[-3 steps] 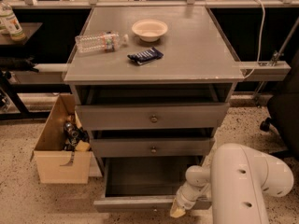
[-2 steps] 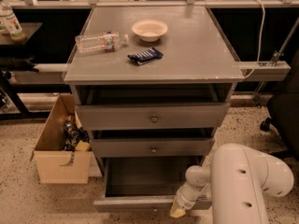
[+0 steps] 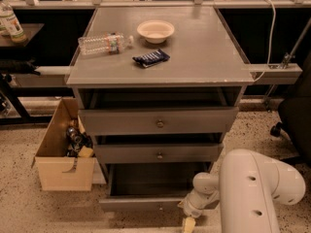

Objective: Close bottom drawer

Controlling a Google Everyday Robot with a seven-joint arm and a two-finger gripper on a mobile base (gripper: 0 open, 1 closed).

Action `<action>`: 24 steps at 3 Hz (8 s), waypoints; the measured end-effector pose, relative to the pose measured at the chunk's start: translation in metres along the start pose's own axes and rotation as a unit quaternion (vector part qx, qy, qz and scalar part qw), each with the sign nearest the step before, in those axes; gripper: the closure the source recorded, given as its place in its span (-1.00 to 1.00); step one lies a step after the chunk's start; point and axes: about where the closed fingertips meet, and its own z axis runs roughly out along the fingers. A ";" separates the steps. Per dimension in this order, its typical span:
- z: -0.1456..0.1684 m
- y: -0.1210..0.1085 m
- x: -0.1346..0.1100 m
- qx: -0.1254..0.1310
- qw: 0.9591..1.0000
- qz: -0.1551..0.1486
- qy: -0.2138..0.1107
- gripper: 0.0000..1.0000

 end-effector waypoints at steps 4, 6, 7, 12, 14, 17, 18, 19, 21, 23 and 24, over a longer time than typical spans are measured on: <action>-0.013 -0.052 0.012 0.063 0.998 -0.025 0.000 0.72; -0.016 -0.069 0.019 0.084 0.996 -0.022 -0.004 1.00; -0.016 -0.069 0.019 0.084 0.996 -0.022 -0.004 0.64; -0.016 -0.069 0.018 0.083 0.996 -0.022 -0.004 -1.00; -0.023 -0.085 0.020 0.108 0.993 -0.040 -0.012 -0.17; -0.050 -0.141 0.023 0.194 0.978 -0.076 -0.006 1.00; -0.055 -0.152 0.023 0.211 0.975 -0.072 -0.008 1.00; -0.061 -0.162 0.022 0.220 0.973 -0.068 -0.014 0.72; -0.061 -0.163 0.022 0.220 0.973 -0.068 -0.014 -0.24; -0.061 -0.163 0.022 0.220 0.973 -0.068 -0.014 -1.00; -0.061 -0.163 0.022 0.220 0.973 -0.068 -0.014 -1.00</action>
Offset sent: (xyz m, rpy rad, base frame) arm 0.0386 -0.0123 0.0071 0.0044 -0.1260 0.0048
